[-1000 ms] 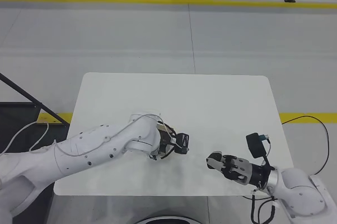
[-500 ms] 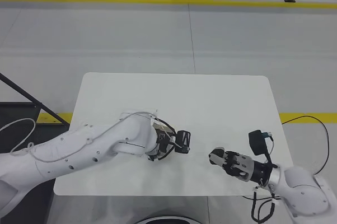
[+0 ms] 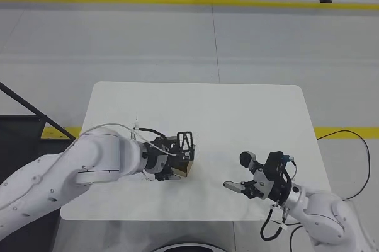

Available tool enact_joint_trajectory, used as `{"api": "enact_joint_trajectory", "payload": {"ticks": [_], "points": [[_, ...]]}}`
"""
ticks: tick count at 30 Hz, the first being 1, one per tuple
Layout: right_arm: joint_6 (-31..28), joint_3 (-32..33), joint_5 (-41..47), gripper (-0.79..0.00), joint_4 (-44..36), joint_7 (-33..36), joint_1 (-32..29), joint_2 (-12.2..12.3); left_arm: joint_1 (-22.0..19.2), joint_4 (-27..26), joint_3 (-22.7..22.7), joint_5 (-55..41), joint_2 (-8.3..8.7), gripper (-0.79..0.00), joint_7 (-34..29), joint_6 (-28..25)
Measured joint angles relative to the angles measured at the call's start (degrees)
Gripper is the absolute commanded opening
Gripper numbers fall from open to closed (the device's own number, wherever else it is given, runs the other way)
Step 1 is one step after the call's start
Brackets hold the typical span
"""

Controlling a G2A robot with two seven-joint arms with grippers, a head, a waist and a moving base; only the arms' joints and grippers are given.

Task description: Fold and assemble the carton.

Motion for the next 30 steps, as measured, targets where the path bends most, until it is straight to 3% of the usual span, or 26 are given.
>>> {"api": "enact_joint_trajectory", "payload": {"ticks": [5,9,15,20,22,30], "points": [[-0.1,0.0,0.0,0.000,0.0,0.0,0.0,0.0,12.3,0.3,-10.6,0.5,5.11,0.000,12.0,-3.2],[0.3,-0.9,-0.8,0.000,-0.3,1.4,0.0,0.0,23.1,3.5,-19.8,-3.2,8.79,0.000,21.1,-8.0],[5.2,-7.9,-2.8,0.000,-2.1,12.5,5.1,-0.5,35.2,7.2,-30.3,-10.4,12.02,0.000,26.8,-13.4],[9.1,-14.7,-2.6,0.000,-0.8,17.5,11.8,-1.5,40.2,9.1,-33.8,-17.9,13.01,0.000,23.8,-14.1],[9.2,-15.1,-2.6,0.000,-0.8,17.8,12.5,-1.6,40.5,9.3,-34.0,-19.7,13.15,0.000,20.8,-14.7],[9.1,-15.0,-2.6,0.000,-0.8,17.7,12.4,-1.6,40.4,9.3,-33.9,-19.5,13.14,0.000,21.6,-14.6]]}}
